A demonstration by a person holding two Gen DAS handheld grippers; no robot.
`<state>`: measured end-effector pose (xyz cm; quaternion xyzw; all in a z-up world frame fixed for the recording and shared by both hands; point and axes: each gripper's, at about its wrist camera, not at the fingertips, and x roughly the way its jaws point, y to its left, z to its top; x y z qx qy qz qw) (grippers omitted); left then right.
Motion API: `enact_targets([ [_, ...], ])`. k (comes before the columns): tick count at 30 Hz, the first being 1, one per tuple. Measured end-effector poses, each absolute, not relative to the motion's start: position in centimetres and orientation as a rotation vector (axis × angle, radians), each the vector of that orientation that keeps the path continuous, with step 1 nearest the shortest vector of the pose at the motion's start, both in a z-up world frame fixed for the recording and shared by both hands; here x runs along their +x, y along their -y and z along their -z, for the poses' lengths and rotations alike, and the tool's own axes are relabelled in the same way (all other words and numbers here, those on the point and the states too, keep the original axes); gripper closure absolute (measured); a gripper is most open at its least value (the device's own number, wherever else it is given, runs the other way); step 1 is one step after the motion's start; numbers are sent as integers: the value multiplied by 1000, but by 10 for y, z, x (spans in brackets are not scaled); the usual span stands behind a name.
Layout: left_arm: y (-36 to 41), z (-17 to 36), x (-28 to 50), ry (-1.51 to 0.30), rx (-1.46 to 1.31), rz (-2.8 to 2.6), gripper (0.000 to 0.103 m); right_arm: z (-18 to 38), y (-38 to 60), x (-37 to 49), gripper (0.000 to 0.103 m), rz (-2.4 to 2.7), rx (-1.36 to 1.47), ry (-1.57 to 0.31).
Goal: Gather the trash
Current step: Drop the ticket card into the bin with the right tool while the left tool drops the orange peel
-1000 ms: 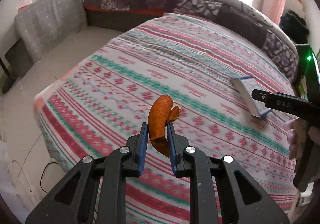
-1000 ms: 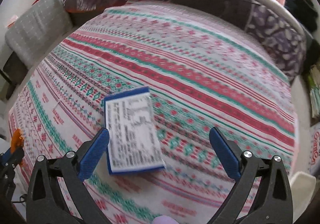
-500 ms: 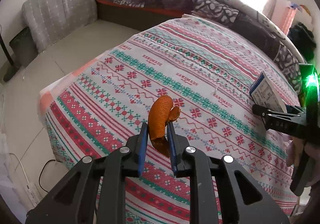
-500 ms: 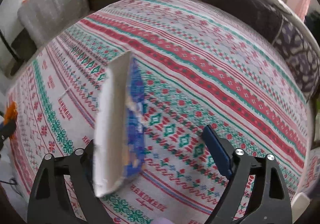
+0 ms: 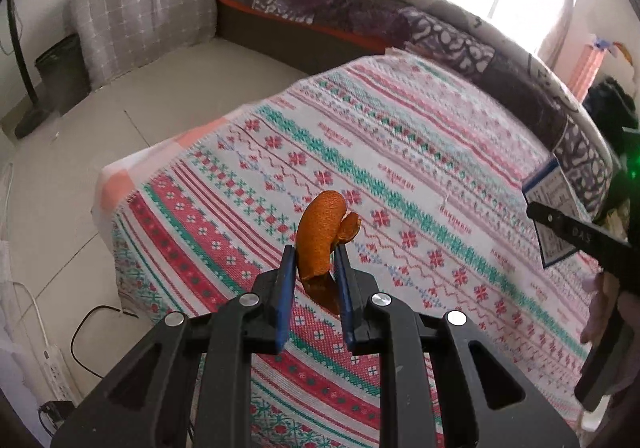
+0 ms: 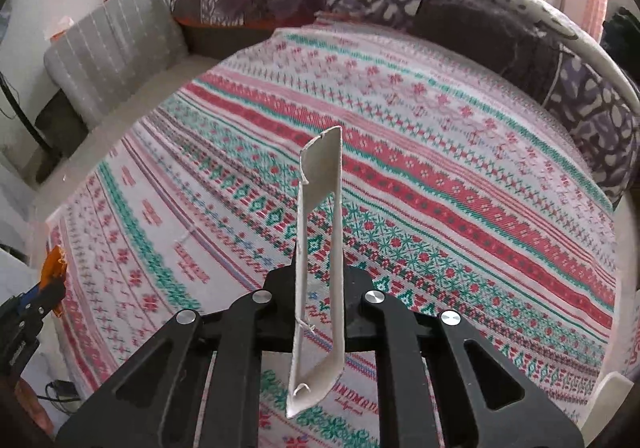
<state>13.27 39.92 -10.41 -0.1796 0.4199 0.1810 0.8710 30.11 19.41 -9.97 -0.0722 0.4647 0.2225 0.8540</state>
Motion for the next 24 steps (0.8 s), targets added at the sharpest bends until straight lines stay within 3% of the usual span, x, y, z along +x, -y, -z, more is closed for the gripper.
enact_targets([
  [9, -382, 77, 118, -819, -377, -380, 83, 75, -164, 264, 90, -433, -90, -931],
  [24, -314, 68, 88, -809, -351, -321, 83, 79, -78, 193, 89, -331, 36, -952],
])
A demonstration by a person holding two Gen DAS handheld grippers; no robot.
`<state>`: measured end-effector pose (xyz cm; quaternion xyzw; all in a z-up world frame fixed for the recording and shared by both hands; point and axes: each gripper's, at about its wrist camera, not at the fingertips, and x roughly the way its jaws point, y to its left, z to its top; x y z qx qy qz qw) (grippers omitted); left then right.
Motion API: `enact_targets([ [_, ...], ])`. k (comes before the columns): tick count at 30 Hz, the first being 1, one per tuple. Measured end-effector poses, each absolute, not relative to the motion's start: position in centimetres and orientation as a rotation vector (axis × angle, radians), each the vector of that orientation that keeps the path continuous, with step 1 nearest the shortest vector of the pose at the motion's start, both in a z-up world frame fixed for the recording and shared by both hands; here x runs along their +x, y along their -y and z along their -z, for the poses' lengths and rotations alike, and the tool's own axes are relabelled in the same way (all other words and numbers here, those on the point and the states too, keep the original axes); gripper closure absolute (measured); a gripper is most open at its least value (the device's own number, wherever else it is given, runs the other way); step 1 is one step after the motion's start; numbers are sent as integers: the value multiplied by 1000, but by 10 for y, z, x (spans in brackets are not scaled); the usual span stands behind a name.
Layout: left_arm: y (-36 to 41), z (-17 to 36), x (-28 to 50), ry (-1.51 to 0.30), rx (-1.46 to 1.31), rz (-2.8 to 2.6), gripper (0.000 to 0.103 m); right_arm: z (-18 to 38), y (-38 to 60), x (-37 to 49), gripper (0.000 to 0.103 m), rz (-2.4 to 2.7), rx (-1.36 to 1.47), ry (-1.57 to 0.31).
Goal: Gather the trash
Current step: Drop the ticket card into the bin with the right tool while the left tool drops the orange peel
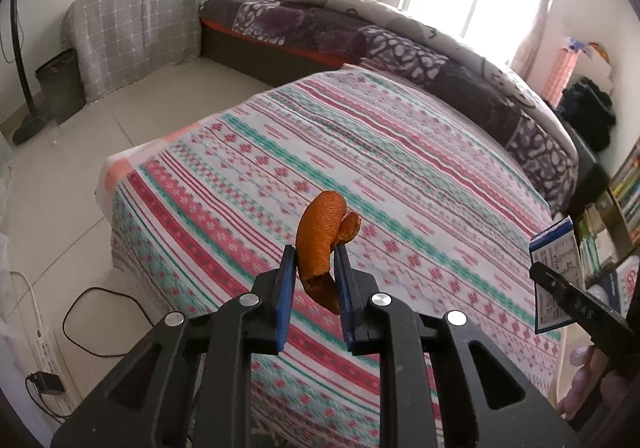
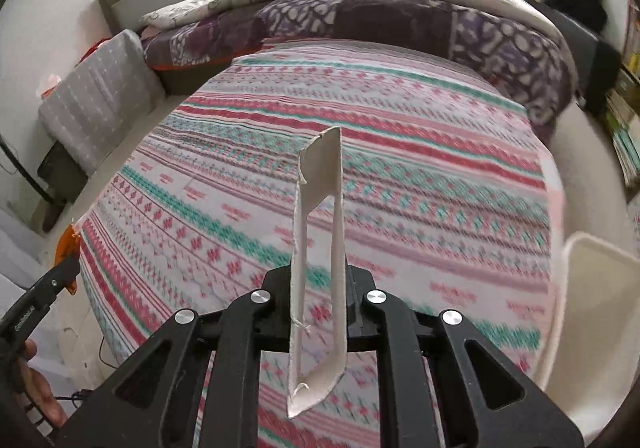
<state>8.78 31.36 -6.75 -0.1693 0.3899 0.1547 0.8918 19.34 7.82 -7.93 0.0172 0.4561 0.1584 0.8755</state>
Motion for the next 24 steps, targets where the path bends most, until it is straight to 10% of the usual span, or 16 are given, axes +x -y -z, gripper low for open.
enact_targets([
  [24, -188, 47, 101, -821, -225, -108, 83, 79, 86, 156, 88, -66, 264, -928],
])
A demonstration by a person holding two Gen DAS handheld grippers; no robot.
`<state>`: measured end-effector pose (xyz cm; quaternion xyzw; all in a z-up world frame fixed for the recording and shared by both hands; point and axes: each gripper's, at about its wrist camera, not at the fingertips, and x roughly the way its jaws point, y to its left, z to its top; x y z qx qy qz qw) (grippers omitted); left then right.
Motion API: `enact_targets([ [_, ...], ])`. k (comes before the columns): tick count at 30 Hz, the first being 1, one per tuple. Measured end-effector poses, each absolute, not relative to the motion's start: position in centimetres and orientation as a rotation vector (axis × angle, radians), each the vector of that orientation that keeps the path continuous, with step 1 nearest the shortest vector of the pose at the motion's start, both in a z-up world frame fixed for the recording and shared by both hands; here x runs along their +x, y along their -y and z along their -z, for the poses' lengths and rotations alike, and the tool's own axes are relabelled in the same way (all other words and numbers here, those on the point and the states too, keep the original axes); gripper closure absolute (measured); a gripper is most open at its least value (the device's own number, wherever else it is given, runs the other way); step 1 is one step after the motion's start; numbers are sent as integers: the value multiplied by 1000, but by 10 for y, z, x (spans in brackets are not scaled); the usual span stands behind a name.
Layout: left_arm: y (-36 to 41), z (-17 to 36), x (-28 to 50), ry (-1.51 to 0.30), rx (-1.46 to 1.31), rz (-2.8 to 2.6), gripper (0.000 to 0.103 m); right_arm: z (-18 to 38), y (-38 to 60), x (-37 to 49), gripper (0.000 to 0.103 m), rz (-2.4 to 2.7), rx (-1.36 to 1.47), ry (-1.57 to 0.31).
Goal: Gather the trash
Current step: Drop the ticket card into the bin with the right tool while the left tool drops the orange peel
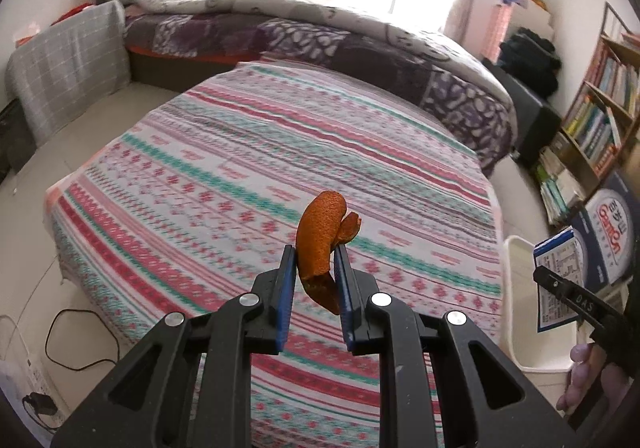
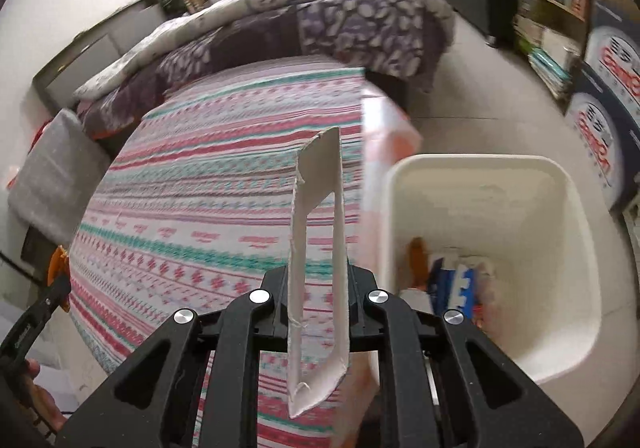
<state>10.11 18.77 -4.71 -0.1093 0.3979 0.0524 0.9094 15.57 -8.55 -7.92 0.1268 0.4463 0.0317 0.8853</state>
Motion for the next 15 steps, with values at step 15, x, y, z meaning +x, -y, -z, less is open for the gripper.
enact_targets([
  [15, -65, 45, 123, -876, -114, 115, 83, 96, 181, 145, 54, 116, 316, -946],
])
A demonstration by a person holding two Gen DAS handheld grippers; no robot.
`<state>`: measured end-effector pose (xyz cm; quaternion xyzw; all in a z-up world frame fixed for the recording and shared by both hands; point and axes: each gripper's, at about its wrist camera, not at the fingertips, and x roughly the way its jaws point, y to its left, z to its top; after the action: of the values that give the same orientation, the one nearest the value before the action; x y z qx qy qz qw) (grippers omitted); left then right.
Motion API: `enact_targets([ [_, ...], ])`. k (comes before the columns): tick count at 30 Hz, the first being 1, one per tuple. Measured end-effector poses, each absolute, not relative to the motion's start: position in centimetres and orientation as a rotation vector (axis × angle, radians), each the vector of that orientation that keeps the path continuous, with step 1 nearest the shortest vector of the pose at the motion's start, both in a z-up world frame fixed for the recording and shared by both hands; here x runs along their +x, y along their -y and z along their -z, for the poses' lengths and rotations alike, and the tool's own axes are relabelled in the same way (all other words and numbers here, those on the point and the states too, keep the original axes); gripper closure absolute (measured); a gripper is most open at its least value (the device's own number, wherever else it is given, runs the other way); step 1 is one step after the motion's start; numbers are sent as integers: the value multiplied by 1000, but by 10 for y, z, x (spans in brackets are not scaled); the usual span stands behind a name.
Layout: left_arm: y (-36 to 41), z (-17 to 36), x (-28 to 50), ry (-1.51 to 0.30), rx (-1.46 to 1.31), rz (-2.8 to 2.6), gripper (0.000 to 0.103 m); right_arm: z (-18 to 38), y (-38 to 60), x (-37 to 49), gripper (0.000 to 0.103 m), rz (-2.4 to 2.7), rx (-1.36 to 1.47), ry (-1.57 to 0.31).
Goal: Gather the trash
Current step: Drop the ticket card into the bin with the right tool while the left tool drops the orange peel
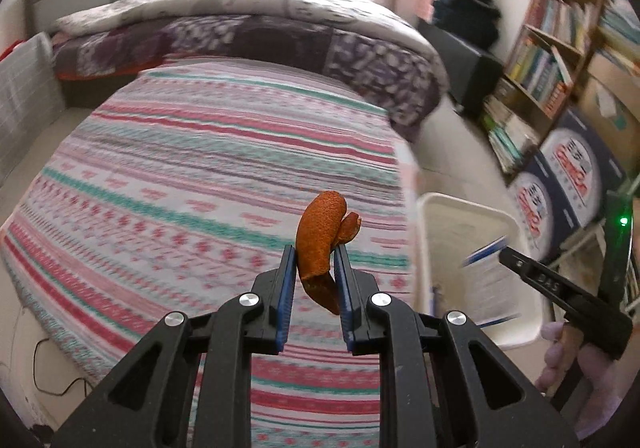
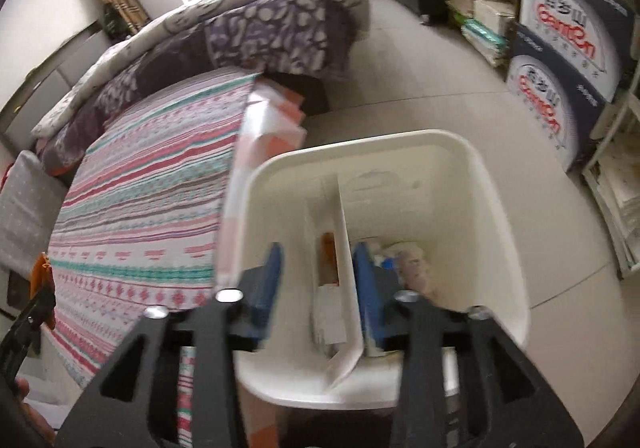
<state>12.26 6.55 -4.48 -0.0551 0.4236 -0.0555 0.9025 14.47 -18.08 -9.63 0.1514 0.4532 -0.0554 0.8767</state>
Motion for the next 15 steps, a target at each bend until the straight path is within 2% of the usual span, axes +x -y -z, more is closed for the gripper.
enact_targets([
  [4, -27, 43, 130, -889, -67, 180, 83, 94, 204, 138, 34, 177, 316, -923],
  [7, -2, 44, 135, -893, -35, 211, 83, 95, 224, 133, 28, 223, 330, -914],
  [15, 64, 47, 146, -920, 33, 299, 82, 98, 278, 112, 20, 322, 376, -896],
])
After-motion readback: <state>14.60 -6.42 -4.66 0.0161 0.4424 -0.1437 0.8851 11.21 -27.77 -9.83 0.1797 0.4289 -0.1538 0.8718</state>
